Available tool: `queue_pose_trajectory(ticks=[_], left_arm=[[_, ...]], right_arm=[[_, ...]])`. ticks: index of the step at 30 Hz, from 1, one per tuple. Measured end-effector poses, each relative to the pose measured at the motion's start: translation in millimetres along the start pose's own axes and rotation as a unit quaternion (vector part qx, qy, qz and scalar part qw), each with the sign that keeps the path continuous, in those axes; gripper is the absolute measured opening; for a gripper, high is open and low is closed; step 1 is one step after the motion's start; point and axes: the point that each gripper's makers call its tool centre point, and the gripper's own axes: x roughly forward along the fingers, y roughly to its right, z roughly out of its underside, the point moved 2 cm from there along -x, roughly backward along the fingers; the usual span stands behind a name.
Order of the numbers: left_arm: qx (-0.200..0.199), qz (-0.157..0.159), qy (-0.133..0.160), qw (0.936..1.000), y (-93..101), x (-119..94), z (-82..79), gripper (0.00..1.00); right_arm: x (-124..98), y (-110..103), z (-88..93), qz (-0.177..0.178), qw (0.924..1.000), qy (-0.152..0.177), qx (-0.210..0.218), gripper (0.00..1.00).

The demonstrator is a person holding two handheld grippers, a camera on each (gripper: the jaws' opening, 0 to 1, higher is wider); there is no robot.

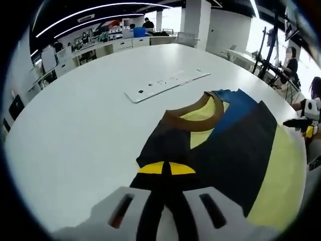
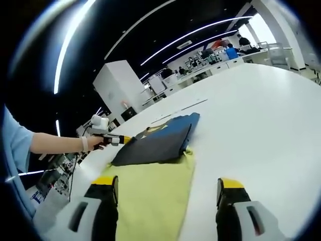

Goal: Fold the garment on the visible template until the final outline fits inside the template.

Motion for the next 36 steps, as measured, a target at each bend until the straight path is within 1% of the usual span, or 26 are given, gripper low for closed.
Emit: queue_pose_trajectory(ticks=[3,7,12,13,16,19,23,24,28,33,36], left_arm=[[0.000,0.001,0.008,1.0000,-1.6,-4.8,-4.2,0.00],[-0.036,0.004,0.031,0.9989,-9.2,-13.9,-11.2,0.00],[-0.049,0.000,0.038,0.9981,-19.2,-24.3,-11.5,0.00],[-0.062,0.002,0.042,0.9972,-21.0,-26.8,-11.7,0.00],[-0.083,0.003,0.047,0.9955,-26.2,-32.3,-11.2,0.00],[-0.101,0.003,0.048,0.9938,-30.9,-35.4,-8.5,0.00],[-0.114,-0.002,0.043,0.9925,-34.3,-34.4,-2.7,0.00],[-0.126,-0.003,0.042,0.9912,-34.9,-33.3,-1.2,0.00],[-0.146,-0.009,0.036,0.9885,-37.9,-28.5,3.7,0.00],[-0.180,-0.014,0.027,0.9833,-42.9,-24.6,11.3,0.00],[-0.174,-0.024,0.015,0.9844,-46.2,-23.6,18.3,0.00]], right_arm=[[-1.4,0.1,-1.1,0.001,1.0000,0.001,0.000,0.81],[-0.3,-0.4,-1.8,0.000,1.0000,0.003,0.001,0.81],[3.4,-4.5,-2.3,-0.004,1.0000,0.003,-0.001,0.81],[4.0,-5.1,-2.3,-0.005,1.0000,0.002,0.000,0.81],[5.6,-7.6,-2.3,-0.008,1.0000,0.002,-0.003,0.81],[6.2,-7.8,-2.3,-0.008,1.0000,0.002,-0.003,0.81],[6.5,-8.1,-1.1,-0.008,1.0000,-0.001,-0.004,0.81],[6.4,-8.1,-0.7,-0.008,1.0000,-0.002,-0.005,0.81],[4.7,-7.0,0.1,-0.006,1.0000,-0.003,-0.004,0.81],[2.2,-4.0,0.8,-0.002,1.0000,-0.003,-0.004,0.81],[1.6,-2.9,0.9,-0.002,1.0000,-0.002,-0.001,0.81]])
